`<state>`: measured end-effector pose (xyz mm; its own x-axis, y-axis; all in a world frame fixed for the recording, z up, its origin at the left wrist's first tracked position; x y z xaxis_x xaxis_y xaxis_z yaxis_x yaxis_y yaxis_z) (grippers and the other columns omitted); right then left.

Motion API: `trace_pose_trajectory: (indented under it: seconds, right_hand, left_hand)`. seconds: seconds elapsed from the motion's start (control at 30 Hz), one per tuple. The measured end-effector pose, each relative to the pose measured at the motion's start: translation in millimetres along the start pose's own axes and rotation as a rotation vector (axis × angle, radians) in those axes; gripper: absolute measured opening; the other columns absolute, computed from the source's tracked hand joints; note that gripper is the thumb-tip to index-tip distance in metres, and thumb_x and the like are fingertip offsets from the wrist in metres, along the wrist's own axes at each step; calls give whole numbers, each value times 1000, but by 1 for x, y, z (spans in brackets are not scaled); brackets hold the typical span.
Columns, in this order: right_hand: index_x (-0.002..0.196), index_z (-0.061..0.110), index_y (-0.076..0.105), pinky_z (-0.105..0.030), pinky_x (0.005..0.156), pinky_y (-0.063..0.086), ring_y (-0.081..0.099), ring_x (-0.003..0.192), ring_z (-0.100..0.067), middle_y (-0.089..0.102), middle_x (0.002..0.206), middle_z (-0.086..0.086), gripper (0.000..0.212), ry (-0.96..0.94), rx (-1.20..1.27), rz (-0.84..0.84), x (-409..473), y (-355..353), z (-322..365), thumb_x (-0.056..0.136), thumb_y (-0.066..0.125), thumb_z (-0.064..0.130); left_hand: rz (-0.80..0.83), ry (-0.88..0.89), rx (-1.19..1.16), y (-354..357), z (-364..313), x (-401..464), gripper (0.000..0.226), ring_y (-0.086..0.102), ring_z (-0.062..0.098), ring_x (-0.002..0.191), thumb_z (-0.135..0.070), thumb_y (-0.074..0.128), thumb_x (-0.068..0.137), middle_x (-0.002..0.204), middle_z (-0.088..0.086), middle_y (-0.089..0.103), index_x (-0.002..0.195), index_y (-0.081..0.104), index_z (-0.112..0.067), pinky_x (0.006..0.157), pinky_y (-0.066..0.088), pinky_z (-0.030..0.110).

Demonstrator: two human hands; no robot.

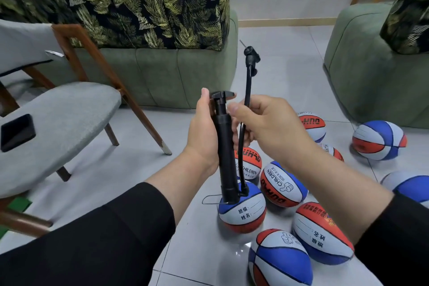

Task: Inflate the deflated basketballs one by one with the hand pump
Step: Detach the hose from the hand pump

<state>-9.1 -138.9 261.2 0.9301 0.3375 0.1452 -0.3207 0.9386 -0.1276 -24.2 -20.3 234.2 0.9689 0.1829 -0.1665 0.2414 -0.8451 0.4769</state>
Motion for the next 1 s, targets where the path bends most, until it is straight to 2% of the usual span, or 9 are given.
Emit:
trace_pose_trajectory:
  seconds: [0.1, 0.2, 0.3, 0.37, 0.57, 0.67, 0.8, 0.9, 1.0]
  right_hand:
    - [96, -1, 63, -39, 54, 55, 63, 56, -37, 69, 72, -19, 25, -37, -8, -51, -1, 0, 2, 98, 67, 24]
    - [93, -2, 61, -37, 56, 54, 61, 53, -23, 65, 66, -11, 27, -49, -44, -38, -1, 1, 3, 104, 58, 23]
    - [97, 6, 66, -25, 59, 53, 60, 56, -10, 64, 62, 5, 24, -60, -141, 10, -2, 1, 5, 107, 50, 22]
    - [97, 10, 68, -16, 58, 48, 57, 57, -6, 61, 61, 9, 24, -77, -185, 6, -2, 1, 6, 106, 50, 22]
    - [91, 16, 65, -20, 60, 49, 58, 60, -11, 68, 73, -7, 7, -123, -55, -111, -3, -1, 7, 97, 68, 17]
    - [88, 17, 64, -23, 61, 51, 60, 64, -12, 70, 75, -7, 11, -138, -23, -110, -1, -5, 5, 95, 69, 12]
    - [87, 15, 65, -30, 64, 55, 62, 67, -17, 69, 76, -10, 11, -145, 3, -97, -1, -10, 1, 97, 67, 11]
    - [89, 9, 64, -30, 64, 54, 61, 65, -16, 68, 74, -14, 9, -141, 61, -60, 0, -11, 2, 97, 66, 7]
    - [102, 15, 61, -28, 63, 53, 60, 64, -16, 66, 71, -5, 13, -116, 106, -6, 5, -16, 4, 94, 69, 7]
  left_hand:
    - [15, -19, -9, 5, -2, -5, 73, 44, 25, 54, -66, 30, 104, 71, 12, 43, 76, 64, -7, 47, 46, 28]
    - [-22, 24, 122, 3, -1, -3, 71, 49, 28, 59, -70, 34, 101, 69, 16, 47, 77, 58, -9, 59, 44, 33]
    - [-31, 67, 159, 3, -2, -3, 73, 58, 28, 62, -67, 37, 103, 72, 17, 60, 98, 59, 2, 61, 52, 33]
    - [-28, 119, 211, 4, -2, -3, 78, 63, 30, 72, -68, 40, 99, 86, 22, 65, 118, 56, 6, 71, 55, 44]
    - [-53, 292, 315, 7, -7, -9, 48, 60, 18, 61, -48, 33, 110, 71, 6, 63, 103, 55, -6, 58, 50, 32]
    - [-34, 361, 380, 5, -7, -9, 44, 60, 21, 70, -53, 34, 109, 78, 6, 64, 103, 59, -17, 61, 50, 39]
    - [1, 418, 449, 2, -3, -5, 42, 57, 25, 67, -59, 34, 100, 79, 5, 63, 103, 61, -27, 55, 49, 42]
    - [-5, 431, 441, 1, -1, -4, 45, 58, 21, 69, -57, 31, 101, 75, 2, 62, 102, 62, -24, 60, 50, 41]
    - [-6, 424, 447, 1, 1, -3, 53, 61, 18, 80, -58, 30, 101, 82, 4, 65, 103, 65, -18, 80, 52, 41]
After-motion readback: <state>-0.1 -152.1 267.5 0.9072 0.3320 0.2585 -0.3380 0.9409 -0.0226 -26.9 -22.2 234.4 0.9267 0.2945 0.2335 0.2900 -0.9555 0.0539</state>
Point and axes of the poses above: each hand's wrist, its own x-axis towards the middle knuckle, its own y-axis out of the palm, z = x × y, the point moved 2 cm from there along x, towards the middle knuckle
